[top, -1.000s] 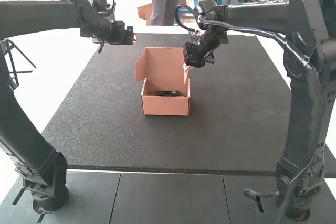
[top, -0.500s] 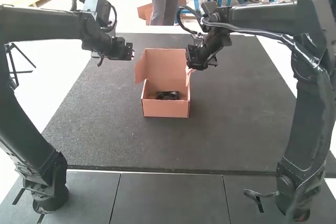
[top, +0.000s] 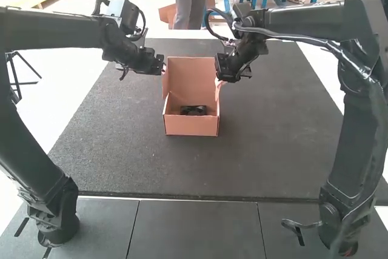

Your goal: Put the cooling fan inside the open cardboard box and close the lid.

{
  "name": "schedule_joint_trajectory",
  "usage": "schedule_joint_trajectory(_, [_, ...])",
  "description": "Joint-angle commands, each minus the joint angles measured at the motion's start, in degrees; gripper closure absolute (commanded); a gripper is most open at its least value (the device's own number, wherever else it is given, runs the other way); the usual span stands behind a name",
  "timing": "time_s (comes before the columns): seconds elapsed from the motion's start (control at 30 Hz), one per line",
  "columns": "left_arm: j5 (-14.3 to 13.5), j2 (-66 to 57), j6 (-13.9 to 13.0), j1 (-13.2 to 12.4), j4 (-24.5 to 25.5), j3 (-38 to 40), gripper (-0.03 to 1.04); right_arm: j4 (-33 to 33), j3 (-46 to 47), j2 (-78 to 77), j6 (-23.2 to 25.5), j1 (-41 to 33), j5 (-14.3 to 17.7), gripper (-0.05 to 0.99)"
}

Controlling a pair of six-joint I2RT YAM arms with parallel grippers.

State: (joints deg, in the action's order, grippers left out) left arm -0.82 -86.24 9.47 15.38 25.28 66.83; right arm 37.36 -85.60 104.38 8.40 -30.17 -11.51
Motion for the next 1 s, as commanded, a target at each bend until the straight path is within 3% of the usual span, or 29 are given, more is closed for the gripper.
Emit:
schedule_joint_trajectory(0.0, [1.00,0.72,-0.69,0.18,0.03,-0.29,0.04,0.16,1.32,-2.07,0.30,-1.29,-0.88,0.95])
schedule_joint_trajectory(0.17, [1.52,1.77,-0.60,0.27,-0.93,-1.61,0.04,-0.54,2.11,-2.78,0.47,-1.64,-1.15,0.95])
schedule_joint_trajectory(0.37, [4.51,3.00,-0.60,0.36,-1.55,-2.14,0.04,-0.54,2.28,-2.78,0.56,-1.56,-1.24,0.95])
schedule_joint_trajectory(0.97, [7.41,5.64,0.02,1.15,-1.81,-6.10,0.04,-0.54,2.63,-2.78,0.56,-1.64,-1.32,0.95])
